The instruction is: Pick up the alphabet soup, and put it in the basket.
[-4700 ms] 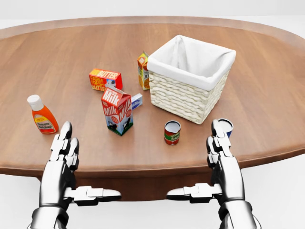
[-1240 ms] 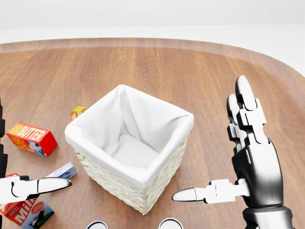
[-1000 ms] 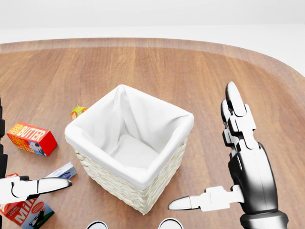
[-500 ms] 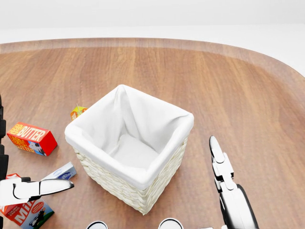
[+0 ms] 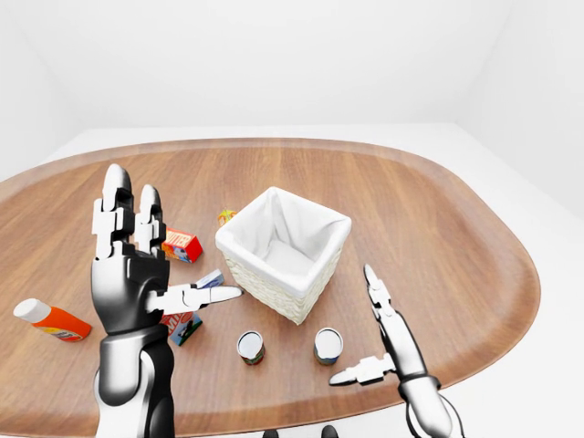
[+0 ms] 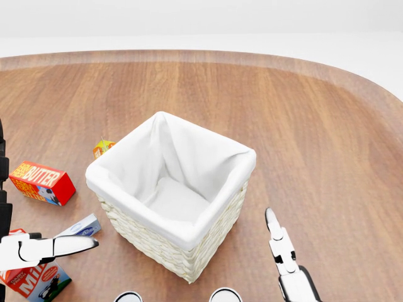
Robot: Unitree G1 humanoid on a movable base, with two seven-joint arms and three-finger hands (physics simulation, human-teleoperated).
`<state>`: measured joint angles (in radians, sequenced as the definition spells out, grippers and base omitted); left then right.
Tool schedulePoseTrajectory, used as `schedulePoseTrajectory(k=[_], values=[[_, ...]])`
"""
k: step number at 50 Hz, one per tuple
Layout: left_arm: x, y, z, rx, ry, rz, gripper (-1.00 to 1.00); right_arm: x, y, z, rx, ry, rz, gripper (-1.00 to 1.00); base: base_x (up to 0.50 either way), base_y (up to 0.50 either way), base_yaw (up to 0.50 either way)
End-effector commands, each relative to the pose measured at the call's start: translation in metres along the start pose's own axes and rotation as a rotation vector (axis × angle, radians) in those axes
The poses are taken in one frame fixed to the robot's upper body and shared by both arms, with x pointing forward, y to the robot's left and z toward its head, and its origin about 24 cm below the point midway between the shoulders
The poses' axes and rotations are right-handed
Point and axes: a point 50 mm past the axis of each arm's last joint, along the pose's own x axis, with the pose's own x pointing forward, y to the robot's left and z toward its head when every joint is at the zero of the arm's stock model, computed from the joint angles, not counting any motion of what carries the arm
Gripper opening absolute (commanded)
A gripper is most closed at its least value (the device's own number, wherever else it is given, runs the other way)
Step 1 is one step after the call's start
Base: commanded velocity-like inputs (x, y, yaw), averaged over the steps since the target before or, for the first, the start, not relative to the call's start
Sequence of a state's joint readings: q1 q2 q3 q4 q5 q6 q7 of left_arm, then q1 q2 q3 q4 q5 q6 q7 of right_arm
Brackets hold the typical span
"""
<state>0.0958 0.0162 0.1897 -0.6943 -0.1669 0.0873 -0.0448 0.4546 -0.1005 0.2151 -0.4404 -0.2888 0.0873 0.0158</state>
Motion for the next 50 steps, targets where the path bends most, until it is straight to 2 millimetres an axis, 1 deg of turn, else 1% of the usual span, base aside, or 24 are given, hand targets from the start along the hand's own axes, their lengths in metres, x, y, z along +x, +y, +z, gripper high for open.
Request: schedulePoseTrajectory(k=[1, 5, 12, 22, 26, 37, 38, 43, 50], values=[[0.000, 0.000, 0.000, -0.001, -0.001, 0.000, 1.00, 0.002, 0.009, -0.018, -0.010, 0.071, 0.035, 1.00, 0.00, 0.00, 0.00], [0.000, 0.000, -0.001, -0.001, 0.003, -0.001, 1.00, 0.004, 0.010, -0.023, -0.011, 0.093, 0.040, 1.00, 0.00, 0.00, 0.00], [-0.001, 0.000, -0.001, -0.001, 0.006, -0.001, 1.00, 0.010, 0.010, -0.039, -0.009, 0.155, 0.034, 1.00, 0.00, 0.00, 0.00], [-0.001, -0.001, -0.002, 0.001, 0.013, -0.002, 1.00, 0.015, 0.014, -0.049, -0.020, 0.188, 0.039, 1.00, 0.00, 0.00, 0.00], [-0.001, -0.001, -0.002, -0.001, 0.008, -0.002, 1.00, 0.020, 0.016, -0.059, -0.035, 0.206, 0.040, 1.00, 0.00, 0.00, 0.00], [-0.001, -0.001, -0.006, 0.003, 0.029, -0.005, 1.00, 0.027, 0.018, -0.065, -0.043, 0.218, 0.047, 1.00, 0.00, 0.00, 0.00], [-0.001, -0.001, -0.007, 0.001, 0.030, -0.003, 1.00, 0.028, 0.021, -0.069, -0.052, 0.223, 0.053, 1.00, 0.00, 0.00, 0.00], [-0.002, -0.001, -0.006, 0.002, 0.029, -0.004, 1.00, 0.031, 0.023, -0.073, -0.058, 0.233, 0.059, 1.00, 0.00, 0.00, 0.00], [-0.001, -0.001, -0.007, -0.001, 0.030, -0.005, 1.00, 0.035, 0.026, -0.074, -0.071, 0.245, 0.064, 1.00, 0.00, 0.00, 0.00]])
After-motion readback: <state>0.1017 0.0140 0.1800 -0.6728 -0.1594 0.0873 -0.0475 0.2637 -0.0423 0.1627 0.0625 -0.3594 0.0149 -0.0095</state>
